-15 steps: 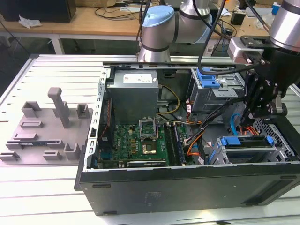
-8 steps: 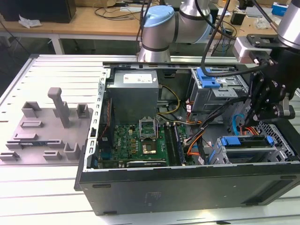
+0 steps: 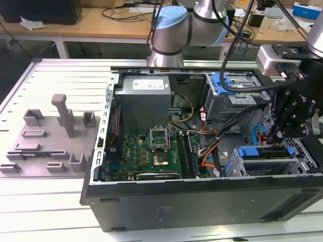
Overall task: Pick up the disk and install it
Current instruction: 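Insert the second disk wire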
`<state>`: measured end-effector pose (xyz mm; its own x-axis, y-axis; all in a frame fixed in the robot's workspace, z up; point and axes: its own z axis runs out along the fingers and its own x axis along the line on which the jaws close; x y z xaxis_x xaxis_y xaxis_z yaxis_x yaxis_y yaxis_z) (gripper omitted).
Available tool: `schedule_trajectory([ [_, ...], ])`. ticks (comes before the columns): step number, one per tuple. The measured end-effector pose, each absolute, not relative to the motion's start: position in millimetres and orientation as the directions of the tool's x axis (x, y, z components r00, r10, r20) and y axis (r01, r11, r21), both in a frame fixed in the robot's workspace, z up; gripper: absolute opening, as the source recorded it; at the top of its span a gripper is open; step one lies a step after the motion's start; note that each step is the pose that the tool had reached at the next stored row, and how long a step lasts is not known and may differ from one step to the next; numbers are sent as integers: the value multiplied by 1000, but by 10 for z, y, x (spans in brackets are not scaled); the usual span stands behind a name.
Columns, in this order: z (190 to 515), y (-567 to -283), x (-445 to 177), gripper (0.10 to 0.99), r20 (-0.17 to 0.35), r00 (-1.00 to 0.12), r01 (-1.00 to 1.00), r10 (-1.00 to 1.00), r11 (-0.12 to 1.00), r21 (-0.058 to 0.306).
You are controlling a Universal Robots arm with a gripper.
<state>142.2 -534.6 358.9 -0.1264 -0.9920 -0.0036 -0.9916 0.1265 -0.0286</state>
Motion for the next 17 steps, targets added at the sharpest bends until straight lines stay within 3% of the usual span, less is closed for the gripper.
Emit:
schedule_trajectory([
  [17, 3569, -5372, 1416, 161, -4, -122, -992, -993, 122, -28],
])
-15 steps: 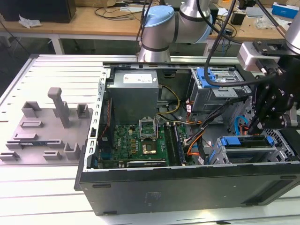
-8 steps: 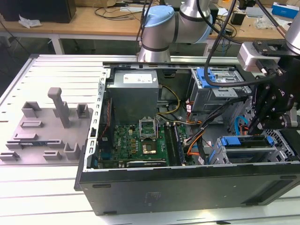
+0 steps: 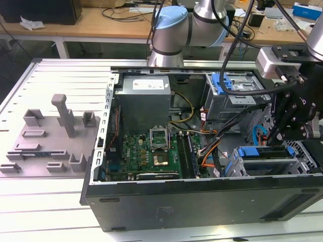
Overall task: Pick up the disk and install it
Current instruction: 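Insert the second disk wire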
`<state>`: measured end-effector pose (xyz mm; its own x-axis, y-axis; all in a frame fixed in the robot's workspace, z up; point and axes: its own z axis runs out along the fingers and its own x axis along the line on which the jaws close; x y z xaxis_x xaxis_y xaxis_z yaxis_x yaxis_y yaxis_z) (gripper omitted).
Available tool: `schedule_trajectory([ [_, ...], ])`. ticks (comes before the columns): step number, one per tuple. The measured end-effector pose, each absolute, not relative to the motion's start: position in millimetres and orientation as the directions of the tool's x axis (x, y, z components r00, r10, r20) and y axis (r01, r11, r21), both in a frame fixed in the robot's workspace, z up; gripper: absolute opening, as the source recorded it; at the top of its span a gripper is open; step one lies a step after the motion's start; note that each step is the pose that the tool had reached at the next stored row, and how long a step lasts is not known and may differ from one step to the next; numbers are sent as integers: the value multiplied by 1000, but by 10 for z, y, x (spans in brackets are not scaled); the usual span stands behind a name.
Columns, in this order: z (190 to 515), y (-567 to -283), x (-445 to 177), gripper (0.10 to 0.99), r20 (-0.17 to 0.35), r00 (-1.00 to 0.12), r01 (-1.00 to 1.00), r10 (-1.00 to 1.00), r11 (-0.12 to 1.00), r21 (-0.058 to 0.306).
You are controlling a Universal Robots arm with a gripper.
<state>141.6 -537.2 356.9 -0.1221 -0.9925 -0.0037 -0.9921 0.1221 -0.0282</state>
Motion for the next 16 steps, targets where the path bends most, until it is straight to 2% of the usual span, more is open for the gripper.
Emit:
schedule_trajectory([
  [16, 3527, -5374, 1432, 161, -3, -86, -996, -996, 86, -25],
])
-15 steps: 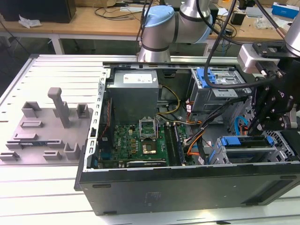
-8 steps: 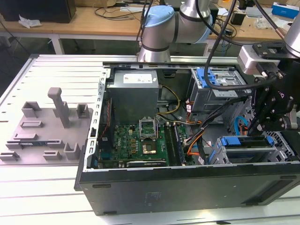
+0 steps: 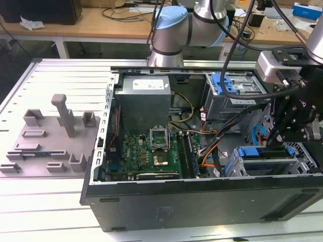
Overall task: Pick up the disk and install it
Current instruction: 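Insert the second disk wire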
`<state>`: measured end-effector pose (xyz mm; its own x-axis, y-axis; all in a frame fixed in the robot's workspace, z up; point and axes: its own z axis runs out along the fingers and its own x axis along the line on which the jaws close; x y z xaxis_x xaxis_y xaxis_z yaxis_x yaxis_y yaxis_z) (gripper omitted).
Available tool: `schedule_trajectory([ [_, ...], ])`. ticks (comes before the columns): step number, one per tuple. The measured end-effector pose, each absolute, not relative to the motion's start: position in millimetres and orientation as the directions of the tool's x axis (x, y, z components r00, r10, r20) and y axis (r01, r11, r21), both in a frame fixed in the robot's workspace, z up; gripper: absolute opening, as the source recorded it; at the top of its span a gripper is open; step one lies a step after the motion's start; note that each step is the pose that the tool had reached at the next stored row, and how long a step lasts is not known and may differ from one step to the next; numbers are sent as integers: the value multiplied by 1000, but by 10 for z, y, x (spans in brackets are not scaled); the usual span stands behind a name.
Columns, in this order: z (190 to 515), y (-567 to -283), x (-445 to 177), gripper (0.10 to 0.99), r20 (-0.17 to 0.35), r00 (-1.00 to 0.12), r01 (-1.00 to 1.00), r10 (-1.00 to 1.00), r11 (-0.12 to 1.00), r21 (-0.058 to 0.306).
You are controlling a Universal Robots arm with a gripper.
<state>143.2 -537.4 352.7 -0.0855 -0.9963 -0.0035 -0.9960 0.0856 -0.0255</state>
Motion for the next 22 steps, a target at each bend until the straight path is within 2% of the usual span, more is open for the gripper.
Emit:
schedule_trajectory([
  [22, 3407, -5376, 1443, 161, -3, -65, -998, -998, 65, -24],
])
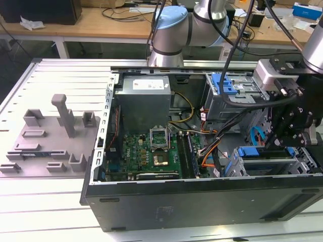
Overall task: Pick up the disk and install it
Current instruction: 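Insert the second disk wire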
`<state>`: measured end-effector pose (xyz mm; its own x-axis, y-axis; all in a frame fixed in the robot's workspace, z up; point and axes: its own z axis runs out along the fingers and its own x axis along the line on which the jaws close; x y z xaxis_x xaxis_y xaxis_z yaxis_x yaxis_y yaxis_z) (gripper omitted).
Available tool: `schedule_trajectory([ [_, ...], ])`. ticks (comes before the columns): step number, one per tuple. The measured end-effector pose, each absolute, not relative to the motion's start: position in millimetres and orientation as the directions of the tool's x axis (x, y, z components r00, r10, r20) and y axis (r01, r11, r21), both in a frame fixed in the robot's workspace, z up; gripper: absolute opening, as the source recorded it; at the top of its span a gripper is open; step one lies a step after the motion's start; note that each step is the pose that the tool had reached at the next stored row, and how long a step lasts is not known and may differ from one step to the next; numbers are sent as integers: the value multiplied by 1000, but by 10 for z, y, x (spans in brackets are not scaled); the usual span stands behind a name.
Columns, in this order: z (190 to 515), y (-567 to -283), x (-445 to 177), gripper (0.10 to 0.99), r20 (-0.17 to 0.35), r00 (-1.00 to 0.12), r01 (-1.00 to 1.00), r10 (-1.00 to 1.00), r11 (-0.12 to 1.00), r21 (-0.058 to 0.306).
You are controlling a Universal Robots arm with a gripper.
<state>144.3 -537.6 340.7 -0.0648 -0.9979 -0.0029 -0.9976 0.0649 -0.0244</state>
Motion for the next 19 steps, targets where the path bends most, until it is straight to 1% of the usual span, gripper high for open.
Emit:
schedule_trajectory([
  [4, 3358, -5374, 1435, 173, -5, -60, -998, -998, 61, -24],
  [7, 3402, -5376, 1409, 357, 2, -61, -998, -998, 60, -25],
  [12, 3598, -5373, 1407, 357, 12, -61, -998, -998, 60, -25],
  [14, 3703, -5371, 1407, 341, 15, -61, -998, -998, 60, -26],
  [16, 3843, -5365, 1407, 212, 19, -61, -998, -998, 60, -26],
  [17, 3925, -5363, 1407, 106, 21, -61, -998, -998, 60, -26],
  [19, 3930, -5363, 1407, 106, 21, -61, -998, -998, 60, -26],
])
